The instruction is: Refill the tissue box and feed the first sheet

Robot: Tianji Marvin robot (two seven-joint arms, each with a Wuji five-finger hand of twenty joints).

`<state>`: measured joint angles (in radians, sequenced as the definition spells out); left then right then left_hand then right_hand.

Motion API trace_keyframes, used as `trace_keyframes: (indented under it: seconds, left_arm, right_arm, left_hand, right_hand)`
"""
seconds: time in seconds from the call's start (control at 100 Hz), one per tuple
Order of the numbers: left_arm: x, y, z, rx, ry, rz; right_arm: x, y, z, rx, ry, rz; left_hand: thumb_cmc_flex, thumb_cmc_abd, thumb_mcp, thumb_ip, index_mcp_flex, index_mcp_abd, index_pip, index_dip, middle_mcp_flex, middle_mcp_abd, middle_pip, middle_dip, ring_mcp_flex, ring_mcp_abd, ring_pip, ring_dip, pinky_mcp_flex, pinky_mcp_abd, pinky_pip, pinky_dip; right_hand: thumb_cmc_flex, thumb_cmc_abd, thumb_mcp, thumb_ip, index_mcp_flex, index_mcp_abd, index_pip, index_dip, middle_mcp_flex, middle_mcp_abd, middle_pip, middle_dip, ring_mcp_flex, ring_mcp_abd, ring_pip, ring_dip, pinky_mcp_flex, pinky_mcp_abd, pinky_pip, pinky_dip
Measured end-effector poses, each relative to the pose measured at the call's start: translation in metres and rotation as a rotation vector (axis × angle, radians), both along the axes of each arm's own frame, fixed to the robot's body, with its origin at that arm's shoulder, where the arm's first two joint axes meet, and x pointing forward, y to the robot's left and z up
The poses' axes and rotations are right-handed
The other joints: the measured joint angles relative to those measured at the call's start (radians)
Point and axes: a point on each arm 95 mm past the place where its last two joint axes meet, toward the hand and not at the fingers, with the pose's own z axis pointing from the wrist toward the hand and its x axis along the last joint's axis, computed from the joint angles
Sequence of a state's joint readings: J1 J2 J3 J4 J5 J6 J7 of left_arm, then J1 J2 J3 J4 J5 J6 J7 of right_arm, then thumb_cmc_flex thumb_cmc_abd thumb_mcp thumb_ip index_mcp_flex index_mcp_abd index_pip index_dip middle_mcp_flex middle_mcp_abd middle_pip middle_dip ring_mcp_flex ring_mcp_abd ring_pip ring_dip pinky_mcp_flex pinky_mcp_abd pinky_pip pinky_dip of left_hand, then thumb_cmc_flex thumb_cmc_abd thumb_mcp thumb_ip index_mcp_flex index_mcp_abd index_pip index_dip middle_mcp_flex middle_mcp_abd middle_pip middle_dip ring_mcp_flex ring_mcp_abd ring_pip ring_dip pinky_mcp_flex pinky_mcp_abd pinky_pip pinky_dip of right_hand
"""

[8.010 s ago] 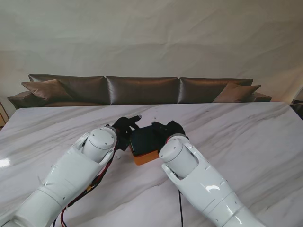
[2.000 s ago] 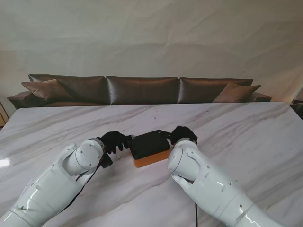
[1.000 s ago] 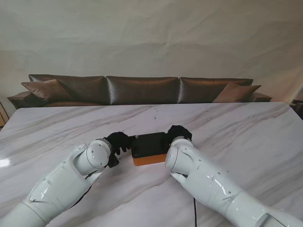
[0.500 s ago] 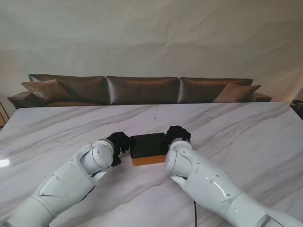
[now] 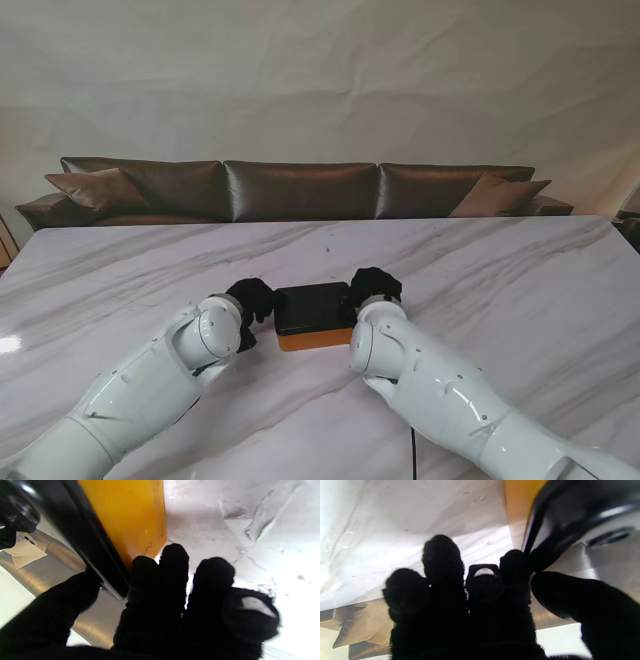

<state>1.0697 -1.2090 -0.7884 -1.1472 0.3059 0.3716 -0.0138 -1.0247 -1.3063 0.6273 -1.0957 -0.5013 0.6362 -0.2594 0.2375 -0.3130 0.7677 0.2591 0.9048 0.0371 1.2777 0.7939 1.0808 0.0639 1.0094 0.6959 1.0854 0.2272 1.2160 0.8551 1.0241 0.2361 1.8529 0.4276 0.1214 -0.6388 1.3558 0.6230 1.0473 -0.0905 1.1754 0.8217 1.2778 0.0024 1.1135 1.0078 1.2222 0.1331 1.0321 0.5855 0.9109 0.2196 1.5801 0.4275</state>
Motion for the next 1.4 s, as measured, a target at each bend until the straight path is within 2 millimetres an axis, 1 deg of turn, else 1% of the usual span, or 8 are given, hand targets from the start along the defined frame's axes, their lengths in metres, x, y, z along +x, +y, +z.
trace_keyframes:
  seconds: [0.24, 0.3, 0.36, 0.46, 0.61, 1.05, 1.33, 1.4]
  left_arm:
    - [0.003, 0.002, -0.002, -0.002, -0.007, -0.002]
    - [0.003, 0.005, -0.003, -0.033, -0.029, 0.022]
    - [0.001, 0.007, -0.006, -0.075, -0.03, 0.037]
    - [-0.004, 0.011, -0.01, -0.121, -0.025, 0.049]
    - [-0.008, 0.011, -0.003, -0.149, -0.045, 0.045]
    - [-0.028, 0.021, 0.017, -0.065, -0.034, -0.008]
    - [-0.05, 0.029, 0.009, -0.113, -0.069, -0.012]
    - [-0.054, 0.03, 0.007, -0.109, -0.083, -0.054]
  right_arm:
    - [-0.002, -0.002, 0.001, 0.0, 0.003, 0.003]
    - [-0.003, -0.004, 0.001, 0.017, 0.003, -0.009]
    - [-0.006, -0.007, -0.001, 0.035, 0.005, -0.024]
    - [-0.01, -0.01, -0.003, 0.039, 0.008, -0.032]
    - [-0.019, -0.015, -0.006, 0.046, 0.046, -0.049]
    - [-0.044, -0.033, 0.014, 0.109, 0.062, -0.047]
    - [-0.068, -0.046, 0.016, 0.146, 0.073, -0.039]
    - [-0.073, -0.05, 0.013, 0.117, 0.072, -0.022]
  left_hand:
    - [-0.016, -0.008, -0.029, -0.02, -0.036, -0.038, -0.028, 0.027, -0.017, -0.024, -0.012, 0.008, 0.0, -0.009, 0.0, 0.011, 0.0, -0.008, 0.0, 0.0]
    - [0.066, 0.099, -0.18, -0.036, -0.057, -0.046, -0.118, 0.006, -0.03, -0.022, -0.042, -0.013, -0.001, -0.009, -0.019, 0.011, -0.009, -0.01, 0.0, 0.0]
    - [0.091, 0.207, -0.373, -0.074, -0.076, -0.042, -0.199, -0.02, -0.053, -0.002, -0.072, -0.028, -0.035, -0.009, -0.04, 0.011, -0.038, -0.02, 0.0, 0.0]
    - [0.085, 0.269, -0.585, -0.139, -0.11, -0.017, -0.283, -0.084, -0.096, 0.03, -0.092, -0.043, -0.053, -0.006, -0.058, 0.01, -0.059, -0.021, 0.0, 0.012]
    - [0.045, 0.287, -0.709, -0.154, -0.144, -0.009, -0.363, -0.139, -0.148, 0.049, -0.114, -0.045, -0.075, -0.003, -0.07, 0.01, -0.08, -0.025, -0.008, 0.023]
    - [0.022, 0.227, -0.685, -0.123, -0.311, 0.005, -0.462, -0.181, -0.305, 0.028, -0.142, -0.046, -0.217, 0.005, -0.122, 0.014, -0.213, -0.051, -0.047, 0.066]
    - [0.073, 0.208, -0.685, -0.123, -0.453, 0.031, -0.639, -0.285, -0.5, 0.016, -0.227, -0.06, -0.491, 0.045, -0.271, 0.035, -0.463, -0.071, -0.225, 0.175]
    - [0.097, 0.196, -0.687, -0.123, -0.514, 0.031, -0.685, -0.322, -0.567, -0.01, -0.257, -0.076, -0.571, 0.045, -0.312, 0.035, -0.541, -0.086, -0.291, 0.22]
  right_hand:
    - [0.0, 0.0, 0.001, -0.019, 0.007, 0.002, -0.008, -0.028, 0.008, -0.003, 0.0, 0.0, 0.004, -0.001, 0.0, 0.0, 0.002, -0.001, 0.0, 0.0]
    - [0.003, 0.059, -0.037, -0.139, 0.027, -0.038, -0.044, -0.057, 0.011, -0.004, -0.004, 0.0, 0.004, -0.001, 0.0, 0.0, 0.003, -0.001, 0.0, 0.0]
    - [-0.012, 0.165, -0.307, -0.319, 0.051, -0.085, -0.045, 0.021, 0.011, -0.004, -0.006, 0.0, 0.004, -0.001, 0.0, 0.0, 0.003, -0.001, 0.0, 0.0]
    - [-0.048, 0.191, -0.473, -0.418, 0.06, -0.109, -0.092, 0.053, 0.011, -0.004, -0.009, 0.0, 0.004, 0.0, 0.0, 0.0, 0.003, 0.0, 0.0, 0.0]
    - [-0.13, 0.214, -0.519, -0.442, 0.043, -0.085, -0.19, 0.048, 0.006, -0.004, -0.021, 0.0, -0.002, 0.011, -0.001, 0.0, -0.012, 0.01, 0.0, -0.001]
    - [-0.244, 0.281, -0.521, -0.44, -0.114, 0.014, -0.429, -0.178, -0.119, 0.002, -0.07, -0.007, -0.102, 0.038, -0.04, 0.0, -0.109, 0.014, -0.024, -0.001]
    - [-0.311, 0.295, -0.512, -0.468, -0.3, 0.065, -0.59, -0.304, -0.364, 0.043, -0.328, -0.24, -0.28, 0.072, -0.168, 0.002, -0.25, 0.024, -0.127, -0.001]
    - [-0.297, 0.232, -0.487, -0.475, -0.373, 0.079, -0.615, -0.318, -0.442, 0.043, -0.348, -0.265, -0.33, 0.072, -0.196, 0.002, -0.282, 0.02, -0.151, -0.001]
